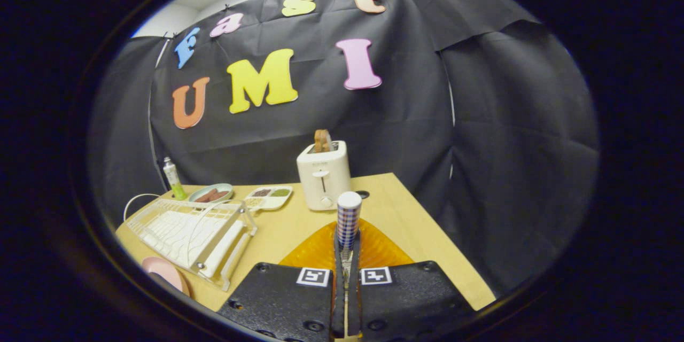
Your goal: Take the plate from the dish rack, then take the spoon from the basket and place it into the plate.
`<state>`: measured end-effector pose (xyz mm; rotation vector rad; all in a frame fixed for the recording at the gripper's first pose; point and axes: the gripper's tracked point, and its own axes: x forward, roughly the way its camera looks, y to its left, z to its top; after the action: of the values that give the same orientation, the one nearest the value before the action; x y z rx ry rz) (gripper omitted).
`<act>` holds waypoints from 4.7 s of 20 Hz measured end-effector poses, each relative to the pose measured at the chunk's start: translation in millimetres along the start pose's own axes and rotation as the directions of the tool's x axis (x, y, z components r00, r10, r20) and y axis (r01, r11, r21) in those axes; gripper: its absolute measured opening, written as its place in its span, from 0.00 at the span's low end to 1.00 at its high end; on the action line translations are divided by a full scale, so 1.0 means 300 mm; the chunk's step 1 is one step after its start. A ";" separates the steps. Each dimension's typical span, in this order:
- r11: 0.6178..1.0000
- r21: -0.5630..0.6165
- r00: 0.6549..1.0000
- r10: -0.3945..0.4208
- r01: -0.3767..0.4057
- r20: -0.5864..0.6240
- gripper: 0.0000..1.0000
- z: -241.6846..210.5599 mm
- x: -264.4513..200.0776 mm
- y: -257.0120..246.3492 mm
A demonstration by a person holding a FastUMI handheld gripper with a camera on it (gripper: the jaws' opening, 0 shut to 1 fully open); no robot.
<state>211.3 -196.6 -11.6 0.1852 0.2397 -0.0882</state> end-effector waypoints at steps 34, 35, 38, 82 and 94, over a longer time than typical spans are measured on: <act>0.967 -0.004 0.966 0.255 -0.255 0.033 0.08 -0.315 -0.560 1.098; 0.966 0.004 0.966 0.258 -0.259 0.025 0.08 -0.337 -0.551 1.122; 0.962 0.026 0.963 0.270 -0.270 0.008 0.08 -0.406 -0.531 1.182; 0.992 -0.101 0.926 0.111 -0.080 0.360 0.99 -0.096 -0.861 1.012; 0.994 -0.067 0.936 0.101 -0.083 0.337 0.98 -0.189 -0.985 0.903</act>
<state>-58.1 98.6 52.9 0.1261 -0.1129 -0.0199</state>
